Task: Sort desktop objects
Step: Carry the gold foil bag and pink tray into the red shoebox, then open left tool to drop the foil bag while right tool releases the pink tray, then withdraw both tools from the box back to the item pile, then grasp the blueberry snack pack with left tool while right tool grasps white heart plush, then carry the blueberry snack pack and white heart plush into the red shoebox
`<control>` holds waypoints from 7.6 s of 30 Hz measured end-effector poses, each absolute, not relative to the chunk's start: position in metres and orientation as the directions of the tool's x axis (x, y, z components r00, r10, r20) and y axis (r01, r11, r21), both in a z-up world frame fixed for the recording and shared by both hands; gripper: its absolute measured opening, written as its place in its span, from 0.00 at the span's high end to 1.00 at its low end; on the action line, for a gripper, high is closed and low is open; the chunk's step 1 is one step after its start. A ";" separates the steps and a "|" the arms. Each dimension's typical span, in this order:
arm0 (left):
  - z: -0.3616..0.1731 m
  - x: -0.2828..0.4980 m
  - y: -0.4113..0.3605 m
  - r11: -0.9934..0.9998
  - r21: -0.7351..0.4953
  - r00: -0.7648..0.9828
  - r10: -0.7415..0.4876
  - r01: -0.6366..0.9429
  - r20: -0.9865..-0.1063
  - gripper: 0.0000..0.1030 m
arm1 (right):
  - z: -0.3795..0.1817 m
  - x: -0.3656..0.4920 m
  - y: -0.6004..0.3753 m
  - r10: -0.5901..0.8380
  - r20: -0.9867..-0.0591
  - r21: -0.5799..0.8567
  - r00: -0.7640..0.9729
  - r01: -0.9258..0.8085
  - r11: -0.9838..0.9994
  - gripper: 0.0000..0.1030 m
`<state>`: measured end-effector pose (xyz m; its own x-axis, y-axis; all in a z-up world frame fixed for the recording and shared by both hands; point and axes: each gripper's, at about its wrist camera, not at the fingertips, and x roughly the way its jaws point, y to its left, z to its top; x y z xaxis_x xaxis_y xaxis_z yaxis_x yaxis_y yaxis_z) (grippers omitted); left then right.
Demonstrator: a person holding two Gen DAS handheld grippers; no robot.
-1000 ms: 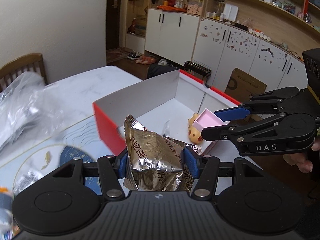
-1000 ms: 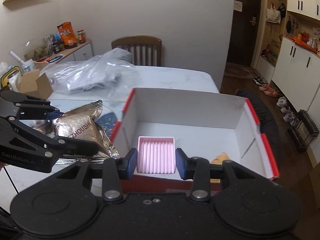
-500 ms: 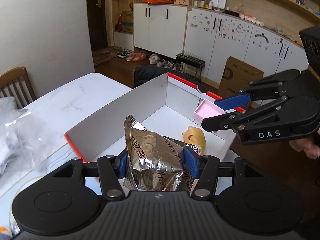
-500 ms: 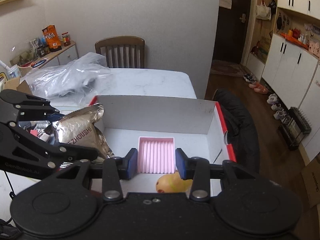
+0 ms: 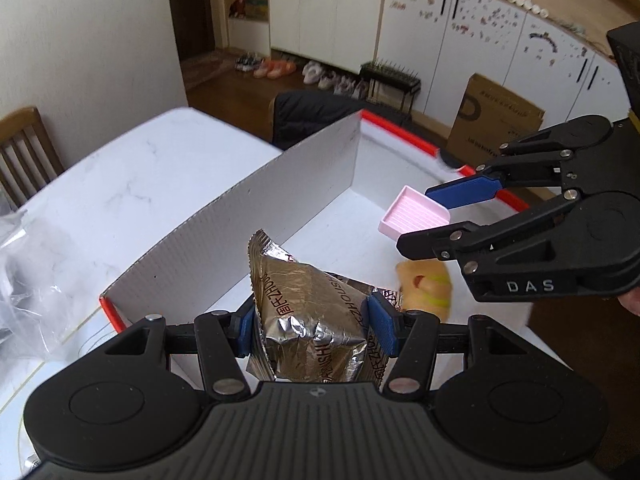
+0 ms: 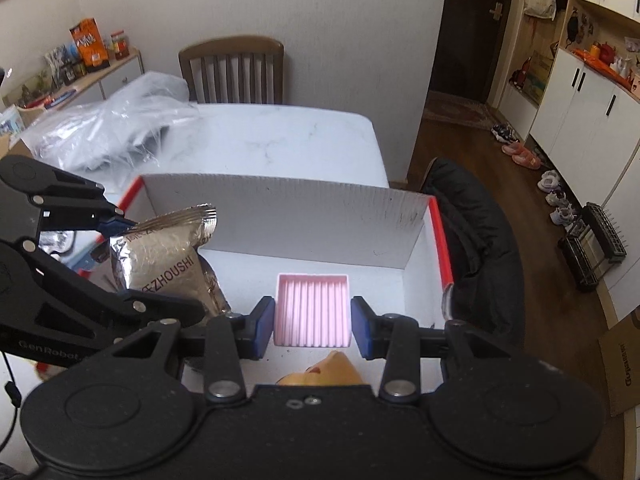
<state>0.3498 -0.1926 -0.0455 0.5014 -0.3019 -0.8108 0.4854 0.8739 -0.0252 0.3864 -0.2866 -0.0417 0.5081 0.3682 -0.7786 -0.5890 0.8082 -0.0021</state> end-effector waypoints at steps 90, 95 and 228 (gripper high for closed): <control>0.006 0.249 -0.127 0.894 -0.103 0.588 -0.369 0.435 -0.720 0.19 | 0.010 0.321 -0.269 0.479 -0.747 0.110 0.461 -0.624 0.773 0.25; 0.007 0.233 -0.102 0.902 -0.116 0.600 -0.367 0.415 -0.711 0.17 | 0.010 0.306 -0.252 0.492 -0.740 0.131 0.459 -0.619 0.775 0.23; -0.066 0.139 0.108 0.961 -0.139 0.538 -0.249 0.238 -0.805 0.49 | -0.068 0.199 -0.082 0.489 -0.790 0.172 0.369 -0.632 0.756 0.66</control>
